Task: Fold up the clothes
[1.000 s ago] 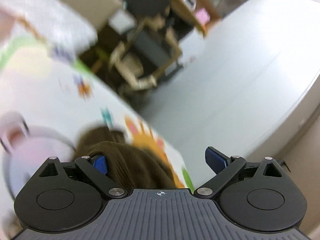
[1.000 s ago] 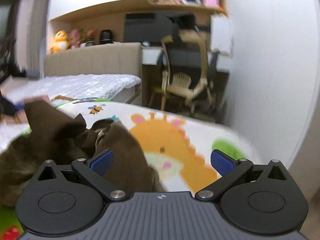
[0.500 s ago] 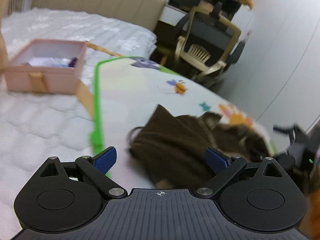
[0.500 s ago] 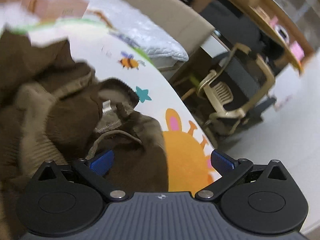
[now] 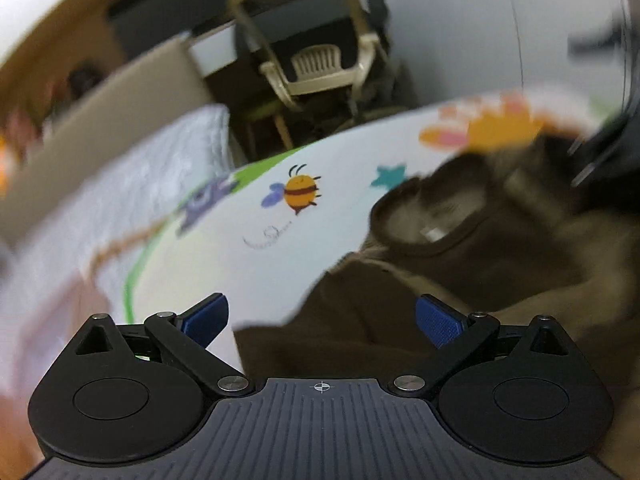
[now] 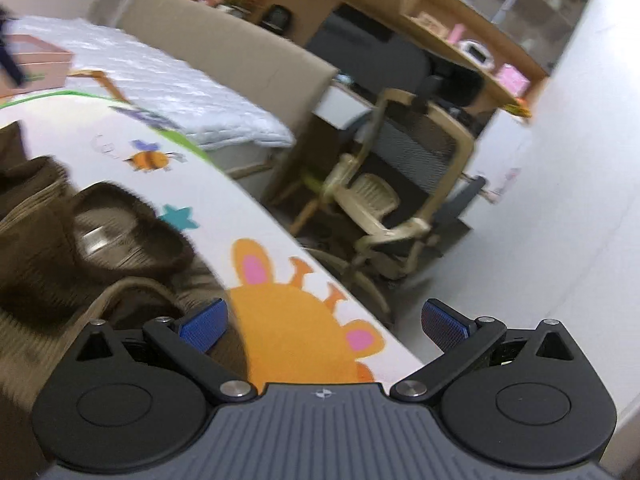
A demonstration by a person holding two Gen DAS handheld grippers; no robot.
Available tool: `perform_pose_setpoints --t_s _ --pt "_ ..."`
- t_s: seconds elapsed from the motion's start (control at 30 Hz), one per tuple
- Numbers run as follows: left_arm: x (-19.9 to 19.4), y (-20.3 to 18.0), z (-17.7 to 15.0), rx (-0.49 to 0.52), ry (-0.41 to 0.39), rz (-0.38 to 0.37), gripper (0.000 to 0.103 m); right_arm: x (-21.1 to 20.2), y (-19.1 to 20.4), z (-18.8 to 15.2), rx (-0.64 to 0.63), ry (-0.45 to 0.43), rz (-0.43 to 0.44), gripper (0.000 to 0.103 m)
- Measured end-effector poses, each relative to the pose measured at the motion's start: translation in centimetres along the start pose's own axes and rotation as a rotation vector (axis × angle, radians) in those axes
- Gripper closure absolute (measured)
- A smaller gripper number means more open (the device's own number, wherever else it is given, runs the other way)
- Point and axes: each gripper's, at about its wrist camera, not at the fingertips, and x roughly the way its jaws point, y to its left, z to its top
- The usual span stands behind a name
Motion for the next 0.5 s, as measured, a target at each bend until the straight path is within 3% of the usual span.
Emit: perform_pose_setpoints --t_s 0.1,0.23,0.4,0.5 --pt "2.2 -0.5 0.0 0.075 0.021 -0.015 0.001 0.1 0.8 -0.4 -0.144 0.0 0.118 0.0" --pt "3.5 -0.6 0.4 0.058 -0.011 -0.104 0.001 0.6 2.7 0.1 -0.333 -0.013 0.215 0.0" --pt "5.2 -0.1 2.2 -0.023 -0.069 -0.134 0.001 2.5 5.5 2.4 -0.413 -0.056 0.184 0.0" --pt "5.5 1.2 2.6 -0.102 -0.117 -0.093 0.001 4.0 6.5 3.6 -0.413 -0.096 0.07 0.0"
